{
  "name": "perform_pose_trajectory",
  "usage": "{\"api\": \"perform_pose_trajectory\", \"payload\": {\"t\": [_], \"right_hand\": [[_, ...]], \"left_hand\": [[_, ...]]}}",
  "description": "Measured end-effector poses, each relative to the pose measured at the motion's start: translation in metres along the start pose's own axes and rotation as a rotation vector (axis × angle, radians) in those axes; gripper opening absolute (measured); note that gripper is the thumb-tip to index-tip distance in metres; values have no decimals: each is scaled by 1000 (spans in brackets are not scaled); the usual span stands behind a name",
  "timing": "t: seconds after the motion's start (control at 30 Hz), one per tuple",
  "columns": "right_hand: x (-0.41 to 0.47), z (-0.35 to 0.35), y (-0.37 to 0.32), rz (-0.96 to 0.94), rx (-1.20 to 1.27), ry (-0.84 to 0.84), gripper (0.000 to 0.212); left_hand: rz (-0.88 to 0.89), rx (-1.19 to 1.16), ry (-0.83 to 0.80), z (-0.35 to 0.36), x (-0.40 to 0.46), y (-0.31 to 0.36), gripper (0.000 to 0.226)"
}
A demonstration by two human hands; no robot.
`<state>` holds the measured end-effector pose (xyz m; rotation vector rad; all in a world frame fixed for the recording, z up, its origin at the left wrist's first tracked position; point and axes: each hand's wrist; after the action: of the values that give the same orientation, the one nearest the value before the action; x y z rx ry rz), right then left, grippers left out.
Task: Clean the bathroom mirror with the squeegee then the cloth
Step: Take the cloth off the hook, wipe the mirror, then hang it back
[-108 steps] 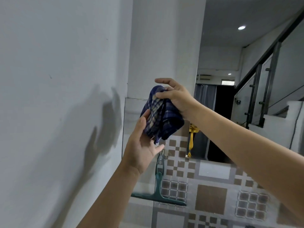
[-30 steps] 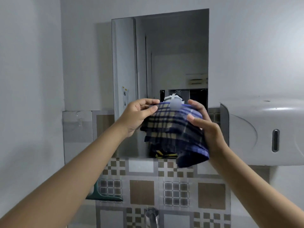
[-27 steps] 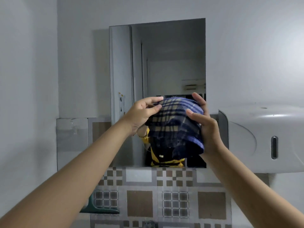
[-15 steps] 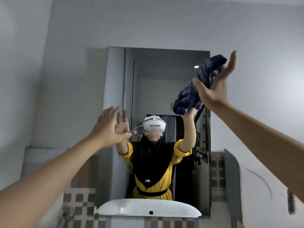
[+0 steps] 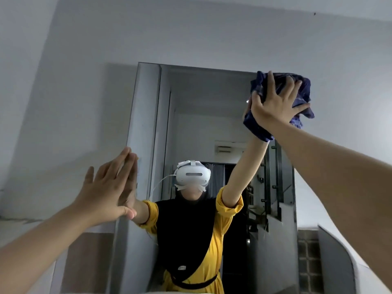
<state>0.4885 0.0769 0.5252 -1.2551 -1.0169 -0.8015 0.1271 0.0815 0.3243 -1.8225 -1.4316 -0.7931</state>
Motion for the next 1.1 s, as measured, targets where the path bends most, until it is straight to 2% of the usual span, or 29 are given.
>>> {"api": "perform_pose_trajectory", "payload": {"t": [0.2,0.5,0.83,0.97,1.1], "right_hand": [[-4,10,-24,39,6,30,60],[-42,41,-123,-204,28,-47,62],[-91,77,-241,-455,124,-127,53],[-112,83,-252,-641,106,-193,49],[-126,76,-225,-710,141,-210,48]], "left_hand": [[33,-8,19,8,2,-5,149],[41,47,14,6,2,-4,143],[67,52,-31,4,0,-7,137],[74,75,-42,3,0,-10,135],[78,99,-26,5,-6,-10,128]]}}
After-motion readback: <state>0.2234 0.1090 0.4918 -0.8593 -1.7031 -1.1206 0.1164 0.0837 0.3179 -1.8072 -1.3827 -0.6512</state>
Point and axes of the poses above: each hand's wrist, its own x-axis towards the middle knuckle, its own z-axis out of the palm, y = z × x, and after that the axes turned 6 degrees about x, right-handed
